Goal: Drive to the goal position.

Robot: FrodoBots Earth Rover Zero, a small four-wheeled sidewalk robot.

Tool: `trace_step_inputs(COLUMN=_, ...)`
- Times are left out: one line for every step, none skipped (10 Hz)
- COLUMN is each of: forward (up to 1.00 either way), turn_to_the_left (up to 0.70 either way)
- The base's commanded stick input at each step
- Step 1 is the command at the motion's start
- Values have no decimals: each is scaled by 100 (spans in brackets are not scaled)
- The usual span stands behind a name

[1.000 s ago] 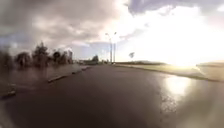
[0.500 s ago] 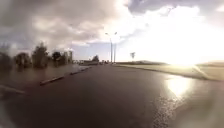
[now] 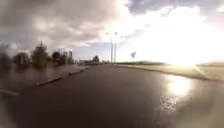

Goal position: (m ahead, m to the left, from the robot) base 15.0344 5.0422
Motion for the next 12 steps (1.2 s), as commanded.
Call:
trace_step_inputs(forward=70, turn_to_the_left=-11)
trace_step_inputs(forward=70, turn_to_the_left=-14)
trace_step_inputs(forward=70, turn_to_the_left=-14)
trace_step_inputs(forward=70, turn_to_the_left=-14)
trace_step_inputs(forward=70, turn_to_the_left=-14)
trace_step_inputs(forward=70, turn_to_the_left=-14)
trace_step_inputs(forward=70, turn_to_the_left=-13)
trace_step_inputs(forward=70, turn_to_the_left=-6)
trace_step_inputs(forward=70, turn_to_the_left=0)
trace_step_inputs(forward=70, turn_to_the_left=0)
trace_step_inputs(forward=70, turn_to_the_left=0)
trace_step_inputs(forward=70, turn_to_the_left=0)
